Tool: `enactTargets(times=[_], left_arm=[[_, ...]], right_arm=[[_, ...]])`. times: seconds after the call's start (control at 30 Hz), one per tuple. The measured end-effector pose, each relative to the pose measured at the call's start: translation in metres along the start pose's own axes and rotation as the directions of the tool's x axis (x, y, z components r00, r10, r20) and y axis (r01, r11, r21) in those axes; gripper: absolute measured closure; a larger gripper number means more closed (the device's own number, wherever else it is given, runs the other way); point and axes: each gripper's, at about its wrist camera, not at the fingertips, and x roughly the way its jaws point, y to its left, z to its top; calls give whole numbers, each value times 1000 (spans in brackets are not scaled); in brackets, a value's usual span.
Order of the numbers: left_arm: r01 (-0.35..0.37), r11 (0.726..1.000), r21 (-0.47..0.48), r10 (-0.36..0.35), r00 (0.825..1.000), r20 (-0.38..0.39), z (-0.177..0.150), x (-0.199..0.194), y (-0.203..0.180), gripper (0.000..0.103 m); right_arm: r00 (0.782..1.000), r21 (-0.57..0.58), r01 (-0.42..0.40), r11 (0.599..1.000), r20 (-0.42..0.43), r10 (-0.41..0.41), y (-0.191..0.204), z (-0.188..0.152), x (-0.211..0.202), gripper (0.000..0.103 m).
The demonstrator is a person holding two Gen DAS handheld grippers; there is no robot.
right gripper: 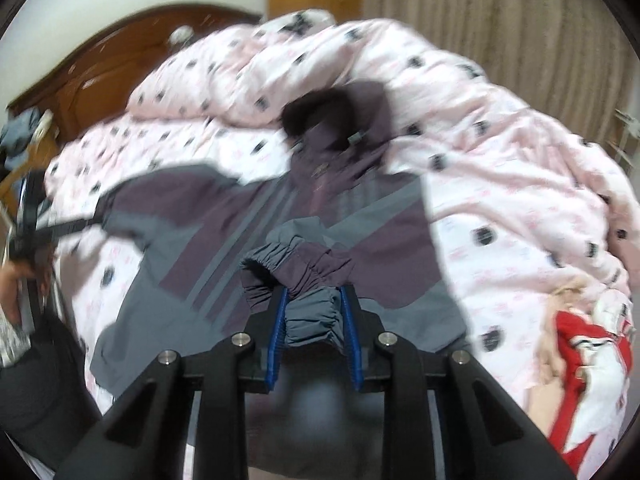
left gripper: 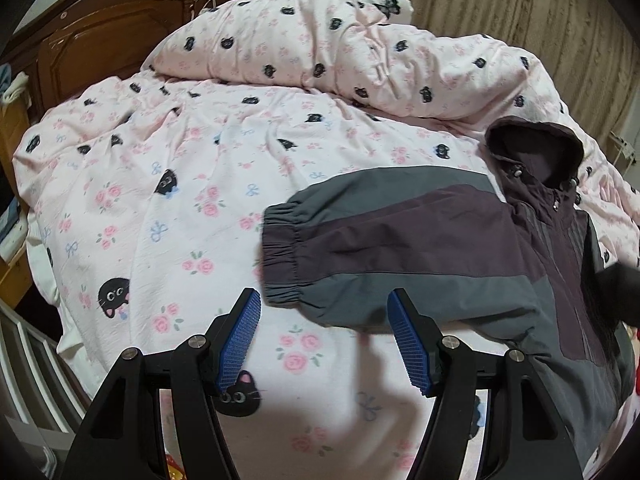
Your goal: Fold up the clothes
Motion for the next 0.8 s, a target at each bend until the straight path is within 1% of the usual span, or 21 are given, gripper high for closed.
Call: enactTargets(times=[0.07, 0.13, 0.3, 0.57, 0.8], left_arm=[[4, 1000, 15, -4, 1000, -1, 0, 0, -6, 42], [9, 1000, 25, -9, 1000, -1, 0, 0, -11, 42], [16, 999, 35, -16, 1000, -1, 0, 0, -19, 42], [15, 999, 49, -15, 1000, 0, -1, 0, -25, 42], [15, 998, 56, -15, 1000, -4, -1, 2, -26, 42]], right_arm=[[999, 32, 31, 999, 31, -32, -20, 8, -15, 76], [997, 58, 58, 997, 46, -61, -36, 14, -24, 77], [990, 134, 121, 984, 60, -130, -81, 22, -38, 77], [976, 271, 196, 942, 42, -215, -147, 19, -42, 77], [963, 366, 247, 898, 9, -268, -191, 8, -26, 77]])
